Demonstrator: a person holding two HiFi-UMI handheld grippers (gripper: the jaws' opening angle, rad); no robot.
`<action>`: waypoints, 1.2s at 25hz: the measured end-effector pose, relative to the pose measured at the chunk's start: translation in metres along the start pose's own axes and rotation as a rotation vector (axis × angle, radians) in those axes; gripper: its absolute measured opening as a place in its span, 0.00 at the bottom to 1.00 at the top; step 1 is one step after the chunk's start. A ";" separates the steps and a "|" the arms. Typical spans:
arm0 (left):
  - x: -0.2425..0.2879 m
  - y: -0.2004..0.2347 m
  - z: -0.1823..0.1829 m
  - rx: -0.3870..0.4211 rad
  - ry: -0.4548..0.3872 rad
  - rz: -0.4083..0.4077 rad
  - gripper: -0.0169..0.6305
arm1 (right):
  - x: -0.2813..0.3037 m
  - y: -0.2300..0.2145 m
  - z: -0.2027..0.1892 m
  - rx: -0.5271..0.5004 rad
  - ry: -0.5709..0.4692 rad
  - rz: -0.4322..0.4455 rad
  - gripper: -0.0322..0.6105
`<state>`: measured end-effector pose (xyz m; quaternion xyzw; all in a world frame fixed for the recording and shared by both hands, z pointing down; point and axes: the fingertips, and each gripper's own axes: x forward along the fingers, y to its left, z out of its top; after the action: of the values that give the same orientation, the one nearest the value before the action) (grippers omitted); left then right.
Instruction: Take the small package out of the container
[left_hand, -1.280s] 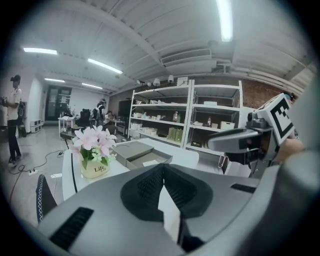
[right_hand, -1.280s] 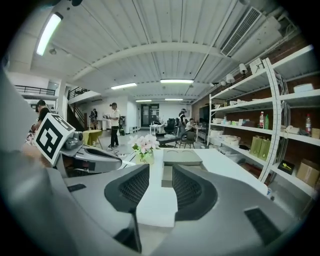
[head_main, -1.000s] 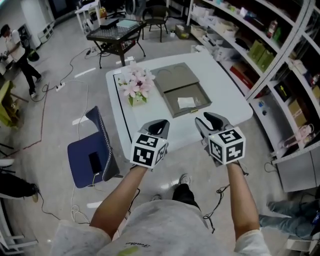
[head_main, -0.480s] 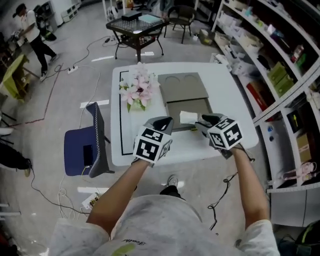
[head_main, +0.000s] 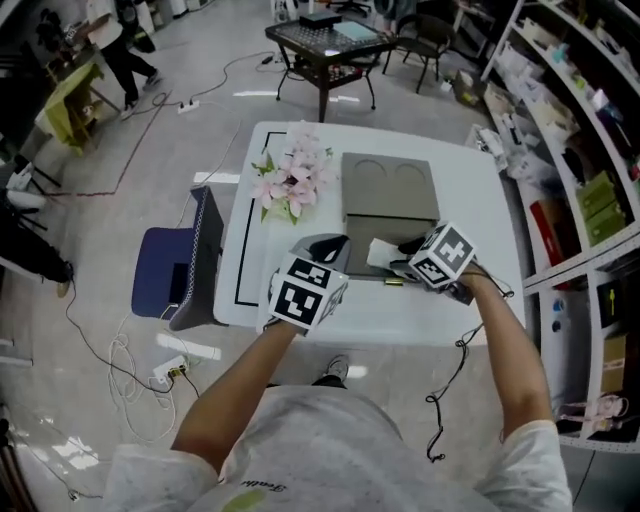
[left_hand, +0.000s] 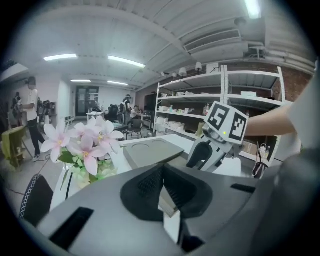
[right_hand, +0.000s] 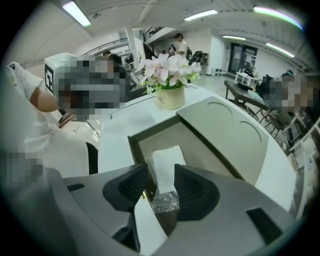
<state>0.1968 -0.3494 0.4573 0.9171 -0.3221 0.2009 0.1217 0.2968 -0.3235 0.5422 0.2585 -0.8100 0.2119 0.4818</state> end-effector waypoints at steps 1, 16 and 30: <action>0.001 0.005 -0.002 -0.009 0.002 0.020 0.03 | 0.005 0.000 0.000 -0.026 0.024 0.035 0.32; 0.009 0.042 -0.003 -0.065 0.019 0.165 0.03 | 0.038 0.003 -0.021 -0.280 0.267 0.278 0.16; 0.022 0.032 0.008 -0.020 0.018 0.146 0.03 | 0.022 0.000 -0.015 -0.273 0.175 0.266 0.06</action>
<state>0.1943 -0.3891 0.4629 0.8880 -0.3890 0.2146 0.1186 0.2983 -0.3195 0.5690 0.0623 -0.8133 0.1837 0.5485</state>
